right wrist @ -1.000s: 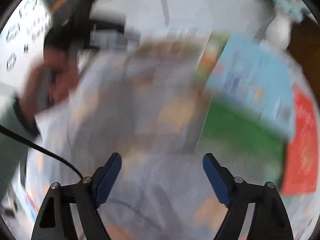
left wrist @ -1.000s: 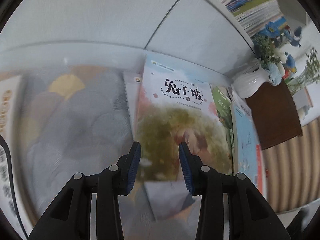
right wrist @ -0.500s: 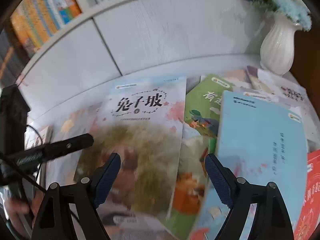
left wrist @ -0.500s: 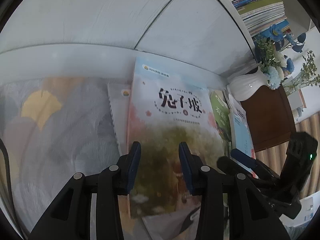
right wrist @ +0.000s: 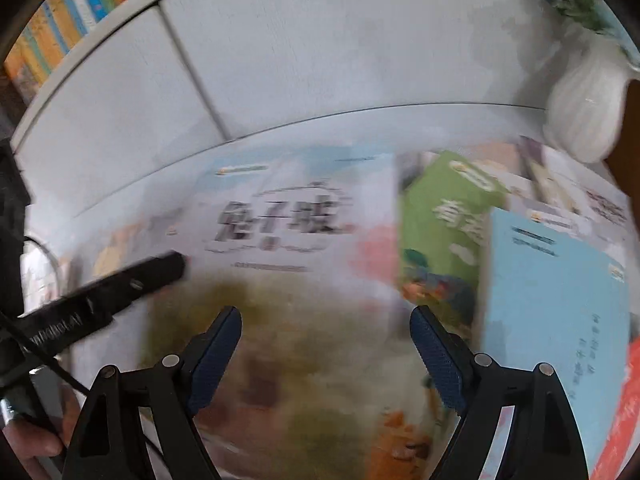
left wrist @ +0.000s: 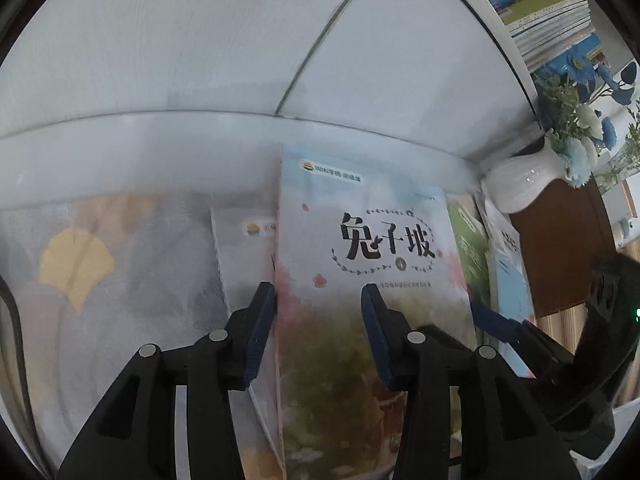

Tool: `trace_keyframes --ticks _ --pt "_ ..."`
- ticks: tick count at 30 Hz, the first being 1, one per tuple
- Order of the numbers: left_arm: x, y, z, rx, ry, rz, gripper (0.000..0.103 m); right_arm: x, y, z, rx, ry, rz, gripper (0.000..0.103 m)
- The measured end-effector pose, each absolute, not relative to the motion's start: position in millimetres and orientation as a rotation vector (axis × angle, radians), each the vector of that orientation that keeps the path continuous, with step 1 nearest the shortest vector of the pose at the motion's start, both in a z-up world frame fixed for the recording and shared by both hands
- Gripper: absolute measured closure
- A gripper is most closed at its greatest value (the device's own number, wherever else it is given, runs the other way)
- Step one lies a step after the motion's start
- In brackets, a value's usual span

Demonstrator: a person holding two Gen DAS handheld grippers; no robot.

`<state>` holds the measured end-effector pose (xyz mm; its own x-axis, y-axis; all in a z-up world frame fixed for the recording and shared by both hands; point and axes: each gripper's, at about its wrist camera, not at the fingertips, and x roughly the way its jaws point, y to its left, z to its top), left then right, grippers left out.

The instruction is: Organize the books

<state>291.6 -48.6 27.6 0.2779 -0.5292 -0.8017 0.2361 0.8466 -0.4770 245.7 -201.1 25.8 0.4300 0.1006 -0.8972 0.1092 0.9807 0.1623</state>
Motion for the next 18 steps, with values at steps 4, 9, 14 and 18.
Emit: trace_keyframes --ticks 4,9,14,18 --pt "265.0 -34.3 30.2 -0.305 1.188 -0.526 0.062 236.9 -207.0 26.9 0.238 1.127 0.047 0.016" --pt "183.2 3.6 32.4 -0.326 1.199 -0.457 0.062 187.7 -186.4 34.1 0.212 1.179 0.184 0.016" --pt "81.7 37.1 26.1 -0.345 1.271 -0.434 0.062 94.0 -151.1 31.9 0.134 1.231 0.283 0.022" --pt "25.4 52.6 19.8 -0.415 1.308 -0.443 0.062 34.1 -152.5 14.7 0.114 1.248 0.301 0.039"
